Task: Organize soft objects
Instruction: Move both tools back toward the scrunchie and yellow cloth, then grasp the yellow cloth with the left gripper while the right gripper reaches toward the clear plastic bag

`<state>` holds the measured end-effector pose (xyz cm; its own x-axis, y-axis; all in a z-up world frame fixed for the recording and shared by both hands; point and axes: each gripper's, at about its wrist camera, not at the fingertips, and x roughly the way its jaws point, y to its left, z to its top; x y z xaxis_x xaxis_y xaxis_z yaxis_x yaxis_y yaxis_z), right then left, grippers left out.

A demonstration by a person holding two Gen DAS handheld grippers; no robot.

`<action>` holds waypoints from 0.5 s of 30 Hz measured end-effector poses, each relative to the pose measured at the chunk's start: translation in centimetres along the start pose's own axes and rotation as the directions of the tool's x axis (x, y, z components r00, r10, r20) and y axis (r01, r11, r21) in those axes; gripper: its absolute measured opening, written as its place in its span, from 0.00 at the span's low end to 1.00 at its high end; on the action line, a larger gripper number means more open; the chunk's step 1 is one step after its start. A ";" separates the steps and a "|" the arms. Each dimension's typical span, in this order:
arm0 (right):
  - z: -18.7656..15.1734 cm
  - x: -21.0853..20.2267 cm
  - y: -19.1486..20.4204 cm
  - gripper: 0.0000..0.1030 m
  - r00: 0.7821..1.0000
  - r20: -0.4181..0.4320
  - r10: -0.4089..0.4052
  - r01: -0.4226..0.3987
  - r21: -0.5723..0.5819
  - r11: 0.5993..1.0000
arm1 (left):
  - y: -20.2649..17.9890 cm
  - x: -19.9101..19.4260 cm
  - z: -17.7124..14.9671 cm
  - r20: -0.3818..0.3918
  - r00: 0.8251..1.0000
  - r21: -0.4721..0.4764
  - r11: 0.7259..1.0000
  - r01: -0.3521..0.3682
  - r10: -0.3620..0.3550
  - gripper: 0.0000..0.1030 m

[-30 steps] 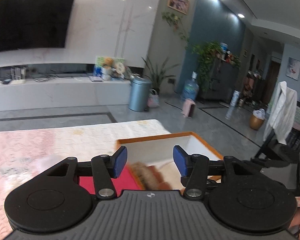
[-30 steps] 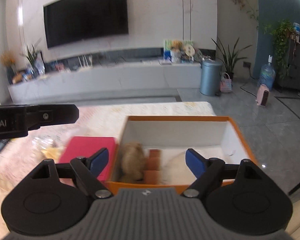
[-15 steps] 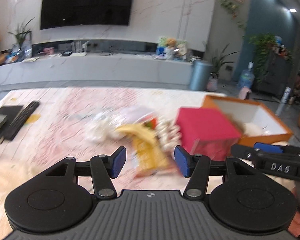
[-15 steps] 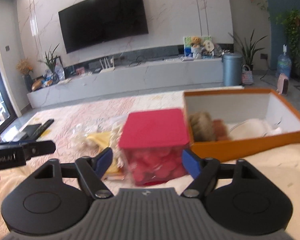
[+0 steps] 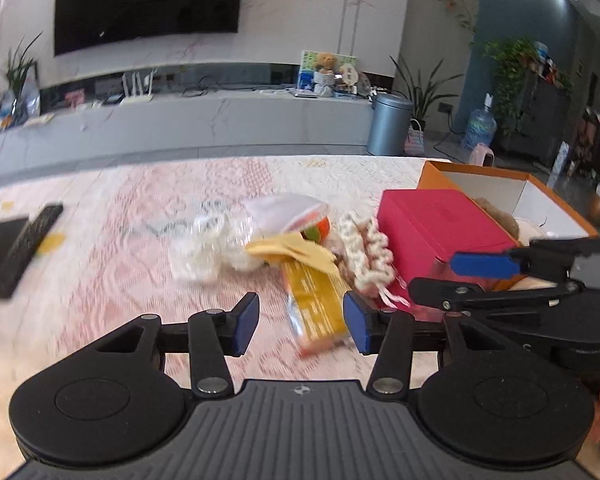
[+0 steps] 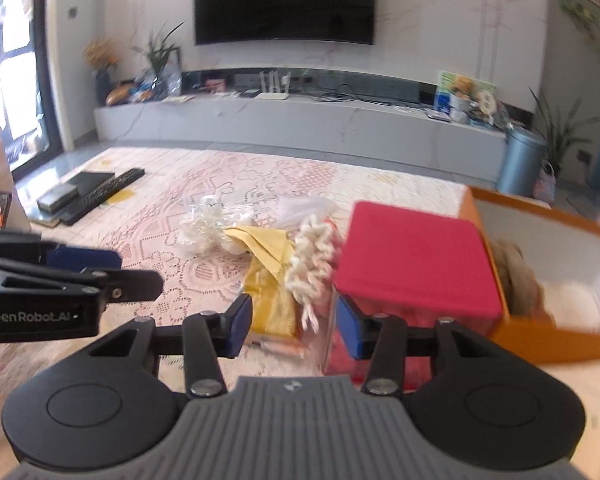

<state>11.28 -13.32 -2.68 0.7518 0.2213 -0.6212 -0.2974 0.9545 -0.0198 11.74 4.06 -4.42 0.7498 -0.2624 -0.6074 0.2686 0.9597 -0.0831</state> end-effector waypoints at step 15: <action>7.2 8.0 -1.5 0.34 0.994 -0.105 0.035 -0.052 -0.166 0.985 | 1.5 9.7 3.2 -0.067 0.995 0.312 0.946 0.087 -0.069 0.61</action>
<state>22.01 -11.57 -2.02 0.6752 0.2321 -0.7002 -0.4298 0.8952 -0.1177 21.34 2.63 -7.91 0.6871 -0.3208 -0.6519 0.5077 0.8539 0.1149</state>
